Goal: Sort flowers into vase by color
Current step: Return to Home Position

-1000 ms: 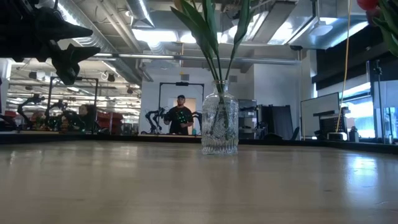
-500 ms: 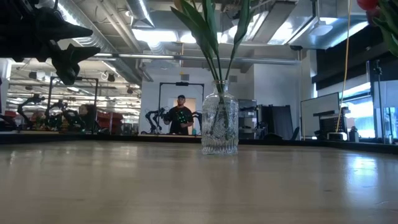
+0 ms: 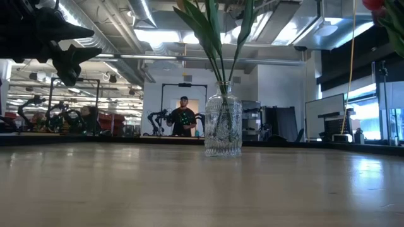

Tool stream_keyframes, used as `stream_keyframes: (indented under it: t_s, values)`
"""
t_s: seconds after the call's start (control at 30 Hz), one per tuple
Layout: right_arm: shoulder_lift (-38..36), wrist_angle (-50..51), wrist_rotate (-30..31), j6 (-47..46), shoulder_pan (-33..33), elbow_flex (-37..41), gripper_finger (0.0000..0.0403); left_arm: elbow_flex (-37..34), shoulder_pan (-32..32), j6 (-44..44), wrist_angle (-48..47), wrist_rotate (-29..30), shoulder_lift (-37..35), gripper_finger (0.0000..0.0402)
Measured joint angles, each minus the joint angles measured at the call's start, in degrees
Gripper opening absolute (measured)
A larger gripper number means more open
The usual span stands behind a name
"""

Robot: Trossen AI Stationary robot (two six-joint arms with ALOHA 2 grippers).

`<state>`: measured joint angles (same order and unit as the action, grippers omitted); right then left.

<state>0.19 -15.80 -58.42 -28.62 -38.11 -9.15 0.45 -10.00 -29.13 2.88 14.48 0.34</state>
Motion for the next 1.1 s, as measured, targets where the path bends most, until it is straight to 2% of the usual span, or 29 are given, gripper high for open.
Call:
stream_keyframes:
  t_s: [0.5, 0.73, 1.1]
  values:
    - [0.0, -0.6, 0.5, 2.2, -2.1, 8.3, 0.0021, 0.0, 0.0, -0.2, 0.0, 0.0, 0.0, 0.0169]
    - [0.0, 3.9, 1.4, 5.0, -2.0, 8.5, 0.0021, 0.0, 0.0, -0.2, 0.0, 0.0, 0.0, 0.0169]
    - [0.0, 4.0, 1.4, 4.9, -2.0, 8.6, 0.0021, 0.0, 0.0, -0.2, 0.1, 0.0, 0.0, 0.0169]
